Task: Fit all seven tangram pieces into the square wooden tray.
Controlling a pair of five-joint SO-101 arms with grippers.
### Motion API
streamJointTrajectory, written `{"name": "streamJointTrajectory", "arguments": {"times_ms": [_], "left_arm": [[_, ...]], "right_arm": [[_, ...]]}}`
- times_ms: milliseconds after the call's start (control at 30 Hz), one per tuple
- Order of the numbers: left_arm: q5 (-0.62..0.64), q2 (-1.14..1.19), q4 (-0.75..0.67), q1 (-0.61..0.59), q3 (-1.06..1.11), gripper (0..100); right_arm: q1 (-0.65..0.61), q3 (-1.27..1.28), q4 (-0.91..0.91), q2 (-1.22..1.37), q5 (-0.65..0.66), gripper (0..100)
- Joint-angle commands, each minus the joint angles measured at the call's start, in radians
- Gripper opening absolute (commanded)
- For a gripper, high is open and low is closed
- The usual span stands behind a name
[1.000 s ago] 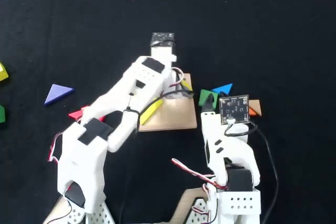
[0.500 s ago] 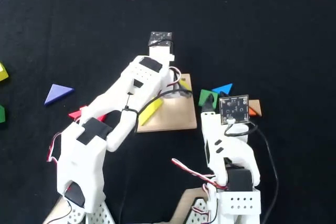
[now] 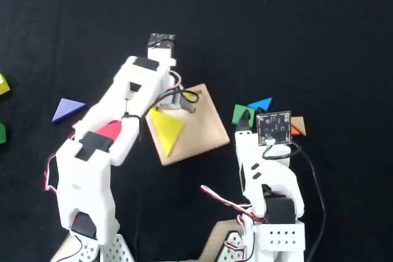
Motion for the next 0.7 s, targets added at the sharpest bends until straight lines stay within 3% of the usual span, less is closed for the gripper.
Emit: {"name": "streamJointTrajectory", "arguments": {"times_ms": [0,400,533,667], "left_arm": [[-0.098,-0.011,0.009,-0.050,0.001,37],[-0.285,-0.011,0.008,-0.157,-0.048,37],[-0.262,-0.023,0.044,-0.091,-0.091,37],[-0.201,-0.025,0.196,0.007,-0.237,37]], "right_arm": [[0.015,-0.004,-0.026,-0.090,0.011,9.7],[0.015,-0.004,-0.026,-0.090,0.011,9.7],[0.015,-0.004,-0.026,-0.090,0.011,9.7],[0.015,-0.004,-0.020,-0.088,0.014,9.9]]}}
